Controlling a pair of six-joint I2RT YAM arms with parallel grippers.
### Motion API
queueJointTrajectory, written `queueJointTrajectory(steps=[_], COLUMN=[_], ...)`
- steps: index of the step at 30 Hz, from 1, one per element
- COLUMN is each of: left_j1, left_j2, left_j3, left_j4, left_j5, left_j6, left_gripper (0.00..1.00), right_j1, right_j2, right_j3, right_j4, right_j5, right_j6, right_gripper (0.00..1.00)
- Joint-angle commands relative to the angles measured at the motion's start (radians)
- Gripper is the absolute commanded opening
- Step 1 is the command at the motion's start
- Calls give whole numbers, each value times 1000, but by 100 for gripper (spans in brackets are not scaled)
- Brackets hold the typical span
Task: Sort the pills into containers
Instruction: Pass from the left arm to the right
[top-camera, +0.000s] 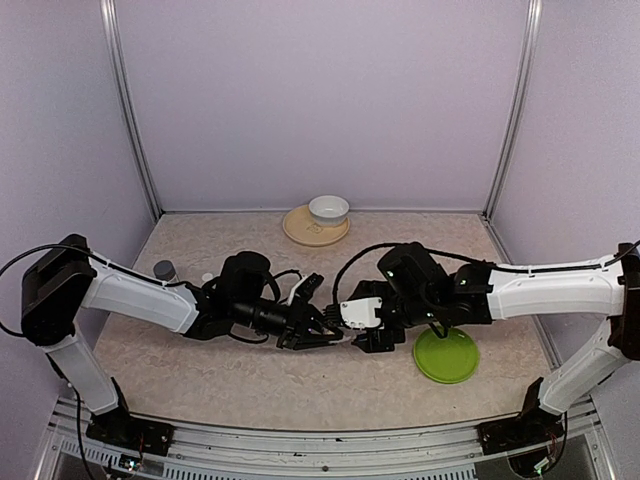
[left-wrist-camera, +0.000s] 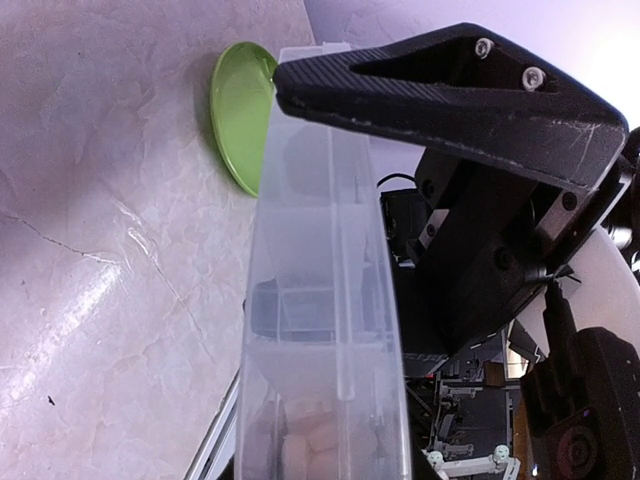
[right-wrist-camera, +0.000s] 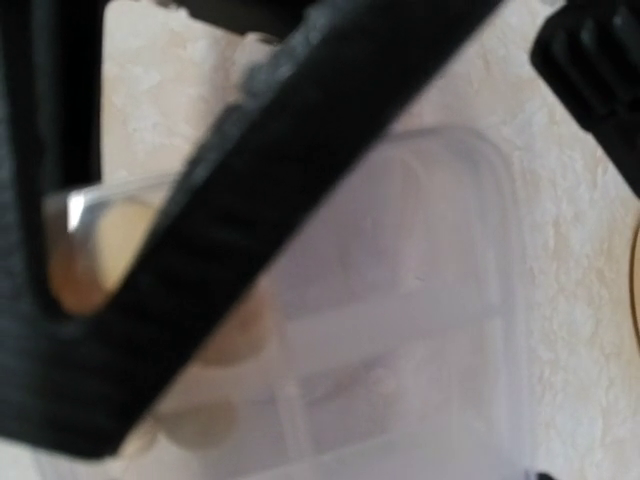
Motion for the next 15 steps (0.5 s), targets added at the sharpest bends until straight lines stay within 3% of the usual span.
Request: queueJointTrajectory(steps=[1,3,6,15], left_j1=[-9,-8,-4,8], left_j2=[-33,-33,-34,-33], left_j3=[24,25,22,19], left_j4=[35,33,29,-15], left_j5=[52,54,56,77], left_j6=[12,14,18,64], left_gripper=[4,4,4,4], right_j1=[3,3,4,2], right_j2=[-34,-36,-51,-106], right_j3=[-8,-2,6,10], right_j4=[72,60,29,-83], right_j5=[25,20,-2,-31], right_j6=[-21,-26,-37,-69], right_gripper=[83,84,99,100])
